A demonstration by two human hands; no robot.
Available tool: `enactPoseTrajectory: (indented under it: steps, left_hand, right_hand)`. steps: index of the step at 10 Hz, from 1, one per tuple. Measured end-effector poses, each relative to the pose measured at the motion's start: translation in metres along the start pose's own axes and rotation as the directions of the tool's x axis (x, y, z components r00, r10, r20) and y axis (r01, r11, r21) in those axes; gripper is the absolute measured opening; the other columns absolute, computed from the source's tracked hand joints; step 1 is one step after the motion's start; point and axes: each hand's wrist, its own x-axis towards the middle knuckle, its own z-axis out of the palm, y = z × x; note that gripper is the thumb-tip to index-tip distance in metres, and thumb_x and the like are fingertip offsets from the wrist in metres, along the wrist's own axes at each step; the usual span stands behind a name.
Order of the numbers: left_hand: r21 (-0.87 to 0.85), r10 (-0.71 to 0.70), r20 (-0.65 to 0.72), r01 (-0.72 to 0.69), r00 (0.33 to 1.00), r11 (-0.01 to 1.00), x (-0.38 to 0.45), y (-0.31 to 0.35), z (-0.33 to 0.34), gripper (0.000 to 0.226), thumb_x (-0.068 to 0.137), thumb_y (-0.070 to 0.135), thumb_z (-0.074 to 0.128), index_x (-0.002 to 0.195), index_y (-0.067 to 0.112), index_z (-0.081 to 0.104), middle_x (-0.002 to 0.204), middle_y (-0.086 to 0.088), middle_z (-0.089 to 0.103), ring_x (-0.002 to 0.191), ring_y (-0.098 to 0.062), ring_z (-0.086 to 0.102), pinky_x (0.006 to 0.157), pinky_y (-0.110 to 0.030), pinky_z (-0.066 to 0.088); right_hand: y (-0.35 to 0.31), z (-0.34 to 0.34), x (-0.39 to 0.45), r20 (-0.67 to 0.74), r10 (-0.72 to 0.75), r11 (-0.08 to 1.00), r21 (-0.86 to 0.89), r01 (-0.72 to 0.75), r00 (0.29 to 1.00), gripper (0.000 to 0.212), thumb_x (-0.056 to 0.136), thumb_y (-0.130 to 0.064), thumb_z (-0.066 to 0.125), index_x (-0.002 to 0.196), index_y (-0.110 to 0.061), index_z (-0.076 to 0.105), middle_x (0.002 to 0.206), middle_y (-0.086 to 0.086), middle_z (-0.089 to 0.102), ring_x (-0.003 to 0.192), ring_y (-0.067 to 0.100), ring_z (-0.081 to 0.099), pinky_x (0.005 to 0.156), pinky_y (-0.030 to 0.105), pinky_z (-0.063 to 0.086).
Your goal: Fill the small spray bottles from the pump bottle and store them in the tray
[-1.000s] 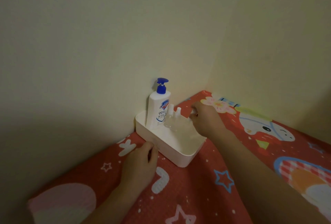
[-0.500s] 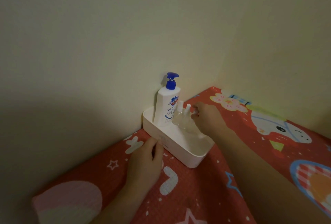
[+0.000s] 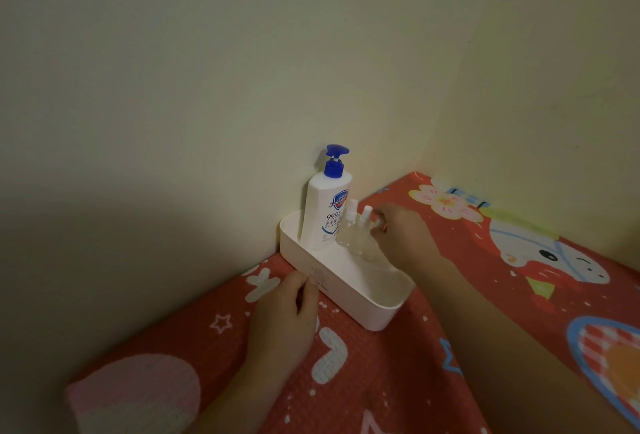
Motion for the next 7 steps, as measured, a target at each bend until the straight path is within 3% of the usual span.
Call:
enactPoseTrajectory:
  steps: [5, 6, 7]
  left_hand:
    - [0.016, -0.004, 0.005, 0.004, 1.000, 1.000, 0.002, -0.002, 0.001, 0.032, 0.100, 0.030, 0.047, 0.070, 0.017, 0.051, 0.064, -0.002, 0.060, 0.059, -0.018, 0.058, 0.057, -0.041, 0.044]
    - [0.022, -0.005, 0.002, 0.004, 1.000, 1.000, 0.002, -0.002, 0.001, 0.032, 0.100, 0.030, 0.047, 0.070, 0.018, 0.051, 0.063, 0.000, 0.060, 0.059, -0.017, 0.058, 0.055, -0.036, 0.043]
    - [-0.003, -0.013, -0.003, 0.013, 1.000, 1.000, 0.003, -0.003, 0.002, 0.033, 0.100, 0.028, 0.047, 0.068, 0.019, 0.049, 0.063, 0.000, 0.060, 0.058, -0.016, 0.057, 0.053, -0.035, 0.041]
  right_hand:
    - [0.006, -0.006, -0.006, 0.003, -0.008, 1.000, -0.015, 0.008, 1.000, 0.037, 0.082, -0.017, 0.061, 0.119, -0.013, 0.055, 0.104, 0.007, 0.064, 0.090, 0.025, 0.061, 0.078, 0.040, 0.052]
    - [0.004, -0.014, -0.011, -0.021, 0.005, 1.000, -0.005, -0.005, 1.000, 0.035, 0.086, -0.020, 0.059, 0.121, -0.013, 0.055, 0.105, 0.006, 0.063, 0.092, 0.024, 0.061, 0.079, 0.039, 0.051]
    - [0.003, -0.019, -0.019, -0.135, -0.003, 1.000, 0.026, 0.006, 0.991, 0.028, 0.090, -0.020, 0.054, 0.117, -0.014, 0.059, 0.101, 0.005, 0.064, 0.088, 0.024, 0.061, 0.077, 0.039, 0.051]
